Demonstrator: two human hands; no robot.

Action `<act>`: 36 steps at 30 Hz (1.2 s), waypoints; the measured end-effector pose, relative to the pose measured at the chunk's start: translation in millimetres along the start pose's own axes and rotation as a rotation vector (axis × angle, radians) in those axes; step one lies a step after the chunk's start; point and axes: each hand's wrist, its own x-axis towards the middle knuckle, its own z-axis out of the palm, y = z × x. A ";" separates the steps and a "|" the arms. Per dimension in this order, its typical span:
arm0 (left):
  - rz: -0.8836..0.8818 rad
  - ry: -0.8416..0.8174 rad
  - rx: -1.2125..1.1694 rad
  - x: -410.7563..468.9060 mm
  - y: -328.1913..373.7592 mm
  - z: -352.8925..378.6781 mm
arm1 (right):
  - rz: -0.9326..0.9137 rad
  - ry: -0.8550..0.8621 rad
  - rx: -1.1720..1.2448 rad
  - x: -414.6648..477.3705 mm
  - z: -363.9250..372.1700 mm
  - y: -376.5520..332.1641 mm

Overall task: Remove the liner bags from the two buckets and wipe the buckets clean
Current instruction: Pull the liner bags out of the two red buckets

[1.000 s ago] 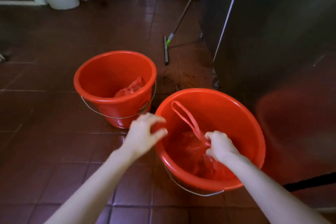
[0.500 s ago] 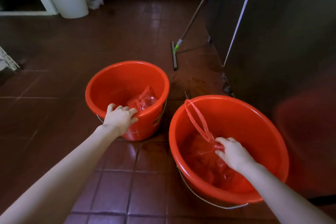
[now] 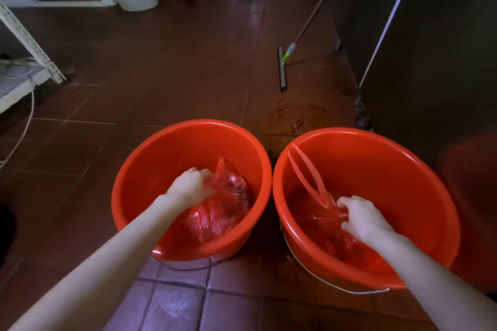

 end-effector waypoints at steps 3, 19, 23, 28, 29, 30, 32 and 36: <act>-0.121 -0.204 -0.037 19.1 -0.3 42.2 | 0.003 0.007 -0.010 -3.8 -5.5 4.6; -0.149 0.066 0.048 -24.5 27.8 -98.0 | 0.017 0.167 0.212 -56.6 -152.3 -9.9; -0.123 0.117 -0.014 -76.3 39.8 -205.0 | 0.012 0.107 0.181 -92.7 -247.8 -44.8; -0.106 0.145 -0.072 -144.5 41.9 -339.9 | 0.018 0.062 0.139 -139.7 -367.0 -96.3; -0.100 0.153 -0.084 -158.0 42.0 -363.9 | 0.015 0.058 0.135 -149.3 -389.8 -108.2; -0.091 0.156 -0.087 -171.0 42.1 -387.0 | 0.006 0.060 0.135 -158.5 -411.6 -120.6; -0.071 0.151 -0.087 -195.2 41.5 -428.6 | -0.020 0.068 0.136 -176.0 -450.5 -146.1; -0.061 0.171 -0.101 -238.0 25.8 -503.5 | -0.050 0.074 0.120 -202.7 -514.7 -208.7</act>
